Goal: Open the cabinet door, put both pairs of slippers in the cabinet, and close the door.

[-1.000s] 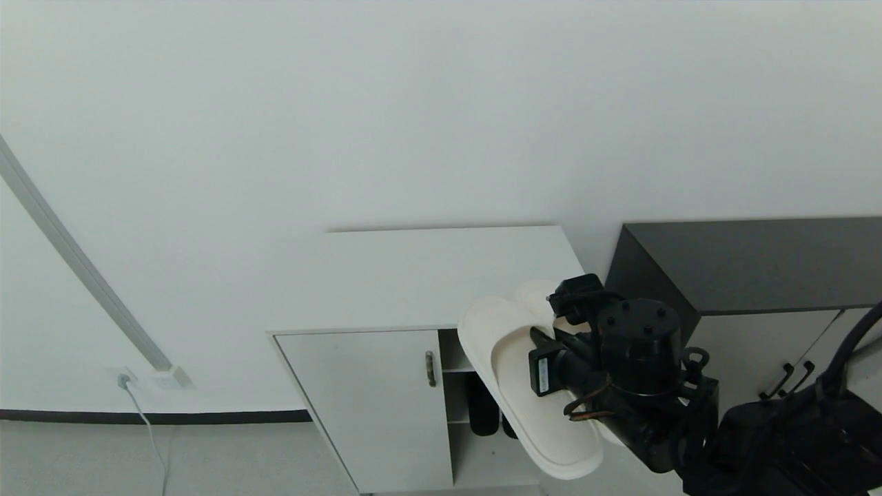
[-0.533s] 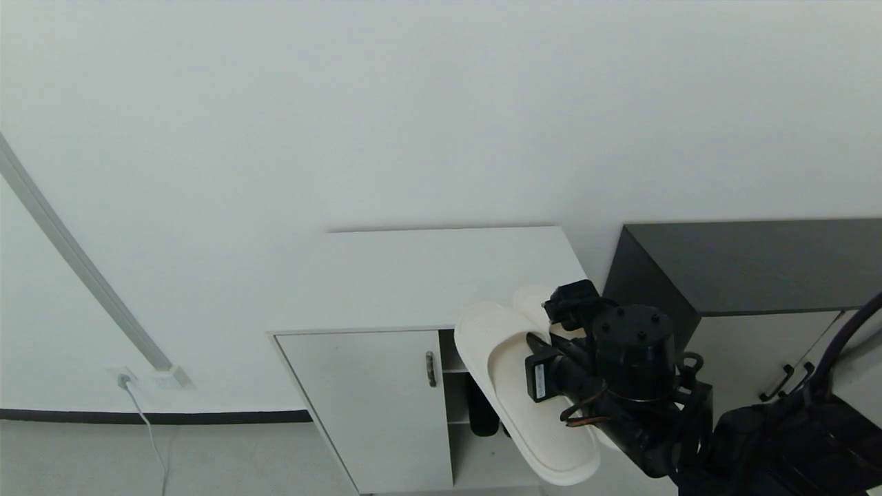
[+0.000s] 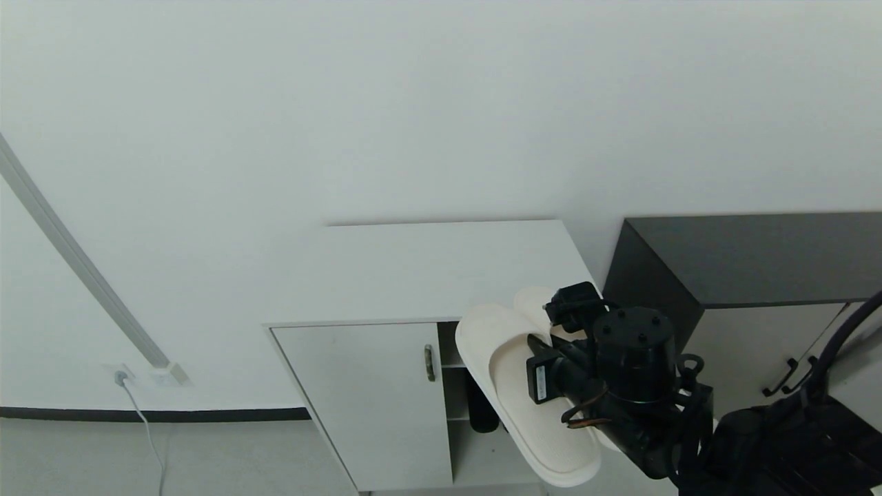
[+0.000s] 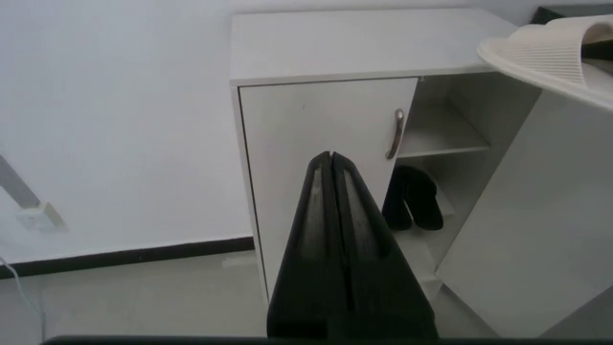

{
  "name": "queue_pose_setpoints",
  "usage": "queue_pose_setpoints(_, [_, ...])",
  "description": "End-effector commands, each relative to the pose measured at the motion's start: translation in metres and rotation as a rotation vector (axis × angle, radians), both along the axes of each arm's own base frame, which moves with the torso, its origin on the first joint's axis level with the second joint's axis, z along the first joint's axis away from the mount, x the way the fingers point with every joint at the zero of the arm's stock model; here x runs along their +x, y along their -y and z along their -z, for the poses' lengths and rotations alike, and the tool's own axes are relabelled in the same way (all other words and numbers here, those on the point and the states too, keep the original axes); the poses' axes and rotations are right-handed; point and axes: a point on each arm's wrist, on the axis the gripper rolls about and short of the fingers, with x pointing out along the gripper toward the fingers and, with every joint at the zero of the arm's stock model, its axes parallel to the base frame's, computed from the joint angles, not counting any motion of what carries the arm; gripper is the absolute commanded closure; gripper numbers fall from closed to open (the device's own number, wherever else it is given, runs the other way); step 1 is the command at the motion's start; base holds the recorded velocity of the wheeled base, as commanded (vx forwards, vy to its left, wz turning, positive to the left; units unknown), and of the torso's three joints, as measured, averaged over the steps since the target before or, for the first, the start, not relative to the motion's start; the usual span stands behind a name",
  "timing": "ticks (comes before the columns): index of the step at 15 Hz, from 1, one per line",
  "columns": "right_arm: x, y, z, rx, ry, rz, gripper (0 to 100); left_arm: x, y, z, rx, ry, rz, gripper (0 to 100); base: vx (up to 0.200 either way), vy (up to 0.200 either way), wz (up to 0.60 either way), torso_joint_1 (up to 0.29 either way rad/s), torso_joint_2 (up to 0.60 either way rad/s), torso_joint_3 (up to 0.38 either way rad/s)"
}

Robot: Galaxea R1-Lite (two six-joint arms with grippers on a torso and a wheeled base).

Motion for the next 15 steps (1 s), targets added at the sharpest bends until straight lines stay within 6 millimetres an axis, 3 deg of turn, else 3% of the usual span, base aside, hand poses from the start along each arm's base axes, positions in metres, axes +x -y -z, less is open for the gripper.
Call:
queue_pose_setpoints(1, [0.0, -0.001, 0.003, -0.006, -0.006, -0.001, 100, 0.0, 0.0, 0.0, -0.001, -0.002, 0.0, 100, 0.0, 0.0, 0.0, -0.149, 0.34, 0.183])
queue_pose_setpoints(15, [-0.012, 0.001, 0.011, -0.015, 0.009, -0.027, 100, 0.0, 0.0, 0.0, -0.002, -0.002, 0.0, 100, 0.0, 0.0, 0.0, -0.181, 0.42, 0.237])
